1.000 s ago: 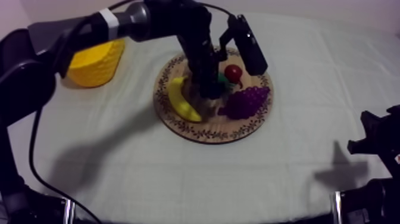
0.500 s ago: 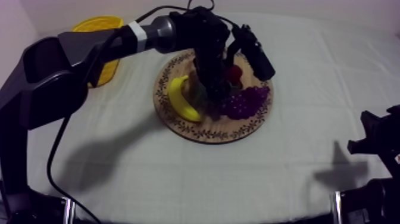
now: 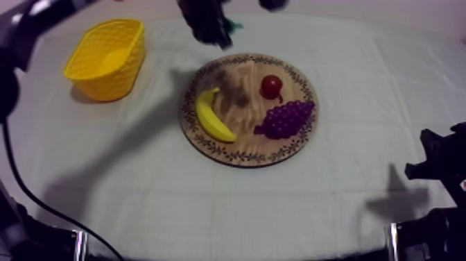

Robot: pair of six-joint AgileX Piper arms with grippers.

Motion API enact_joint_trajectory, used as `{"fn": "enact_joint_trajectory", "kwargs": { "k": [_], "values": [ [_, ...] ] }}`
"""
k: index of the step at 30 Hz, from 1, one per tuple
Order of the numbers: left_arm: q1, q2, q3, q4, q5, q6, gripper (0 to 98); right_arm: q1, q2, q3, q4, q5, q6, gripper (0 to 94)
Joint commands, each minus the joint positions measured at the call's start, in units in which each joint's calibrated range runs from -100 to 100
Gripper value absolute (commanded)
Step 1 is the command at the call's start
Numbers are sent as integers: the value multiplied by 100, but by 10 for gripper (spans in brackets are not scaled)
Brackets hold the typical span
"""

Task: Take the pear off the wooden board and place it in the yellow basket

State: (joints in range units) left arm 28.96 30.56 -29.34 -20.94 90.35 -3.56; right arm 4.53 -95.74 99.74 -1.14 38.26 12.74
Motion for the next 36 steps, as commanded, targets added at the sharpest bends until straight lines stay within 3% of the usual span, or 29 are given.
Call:
{"fn": "enact_joint_trajectory", "kwargs": {
  "k": [1, 8, 15, 21, 27, 32, 36],
  "values": [
    [-359, -555, 82, -30, 8, -37, 486, -1, -2, 4, 0, -3, -1, 3],
    [-1323, -1024, 835, -51, -362, -156, 486, -1, -2, 4, 0, -3, -1, 3],
    [-2047, -947, 1906, 128, -1451, -186, 502, -1, -2, 4, 0, -3, -1, 3],
    [-2267, -639, 2790, 232, -2493, -92, 518, -1, -2, 4, 0, -3, -2, 3],
    [-2342, -240, 3063, 389, -2938, -91, 567, -1, -2, 4, 0, -3, -2, 3],
    [-2401, -72, 3058, 601, -3170, -189, 647, -1, -2, 4, 0, -3, -1, 3],
    [-2509, -124, 2914, 944, -3184, -447, 733, -1, -2, 4, 0, -3, -1, 3]
  ]
}}
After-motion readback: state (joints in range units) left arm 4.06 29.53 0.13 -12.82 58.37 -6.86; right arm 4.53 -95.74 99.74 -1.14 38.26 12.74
